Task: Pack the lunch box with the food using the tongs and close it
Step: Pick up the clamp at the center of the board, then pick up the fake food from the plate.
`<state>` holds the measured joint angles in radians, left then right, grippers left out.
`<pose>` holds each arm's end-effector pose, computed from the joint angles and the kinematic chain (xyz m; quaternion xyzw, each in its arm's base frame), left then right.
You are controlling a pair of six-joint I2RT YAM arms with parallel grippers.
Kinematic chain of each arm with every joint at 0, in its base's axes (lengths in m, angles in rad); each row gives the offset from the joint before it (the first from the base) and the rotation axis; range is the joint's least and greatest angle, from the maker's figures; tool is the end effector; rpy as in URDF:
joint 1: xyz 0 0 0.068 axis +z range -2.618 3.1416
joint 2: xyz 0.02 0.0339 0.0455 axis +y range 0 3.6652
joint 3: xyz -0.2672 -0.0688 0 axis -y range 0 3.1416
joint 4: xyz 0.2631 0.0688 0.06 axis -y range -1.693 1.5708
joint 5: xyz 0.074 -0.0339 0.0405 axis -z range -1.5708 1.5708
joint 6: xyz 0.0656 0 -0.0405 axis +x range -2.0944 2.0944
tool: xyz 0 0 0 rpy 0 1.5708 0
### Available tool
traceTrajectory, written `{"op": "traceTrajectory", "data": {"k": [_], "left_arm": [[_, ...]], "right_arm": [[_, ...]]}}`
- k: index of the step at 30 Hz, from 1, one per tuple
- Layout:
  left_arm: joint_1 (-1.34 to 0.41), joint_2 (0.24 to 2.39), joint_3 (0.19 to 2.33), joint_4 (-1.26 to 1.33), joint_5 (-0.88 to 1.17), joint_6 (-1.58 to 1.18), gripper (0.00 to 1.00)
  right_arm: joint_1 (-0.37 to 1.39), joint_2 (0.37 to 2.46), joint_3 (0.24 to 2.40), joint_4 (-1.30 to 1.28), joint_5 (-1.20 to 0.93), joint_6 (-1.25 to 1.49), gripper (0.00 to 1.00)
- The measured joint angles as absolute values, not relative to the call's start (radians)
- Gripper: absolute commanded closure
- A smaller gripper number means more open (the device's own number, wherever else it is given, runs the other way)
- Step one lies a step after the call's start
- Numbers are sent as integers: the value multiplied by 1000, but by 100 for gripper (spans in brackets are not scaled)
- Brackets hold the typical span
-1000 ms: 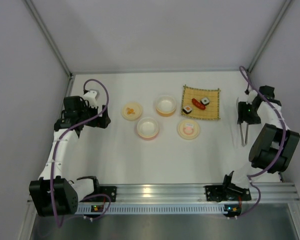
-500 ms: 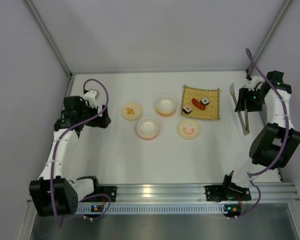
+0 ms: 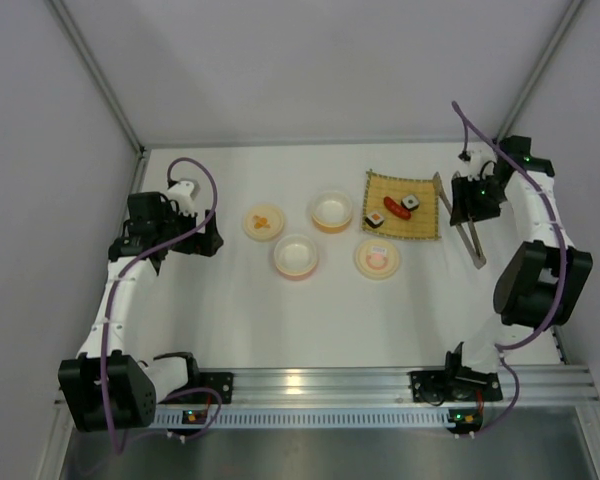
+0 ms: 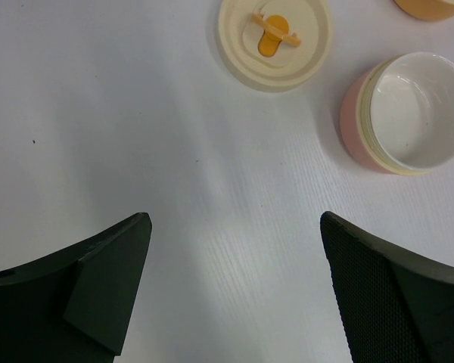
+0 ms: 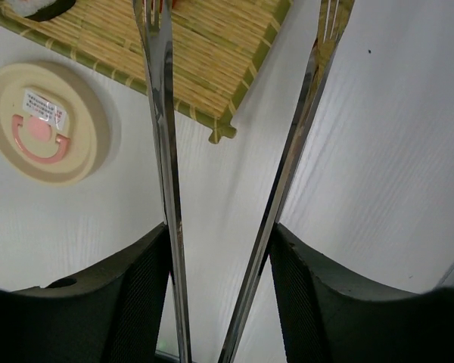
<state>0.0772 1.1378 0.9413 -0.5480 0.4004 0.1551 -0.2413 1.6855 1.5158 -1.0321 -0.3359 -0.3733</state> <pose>0.2776 -0.0042 0.2724 0.1147 0.8938 -0.1353 0.4119 0.3635 -0.0672 0.2669 -0.0945 0.9651 0.1019 0.2221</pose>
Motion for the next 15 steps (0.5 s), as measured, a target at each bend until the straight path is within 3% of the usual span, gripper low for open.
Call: {"op": "traceTrajectory", "data": {"k": [15], "left_arm": [[77,1146,942,-548,400,156,2]], "right_arm": [[-30,1845,1634,-1102,-223,-525,57]]}}
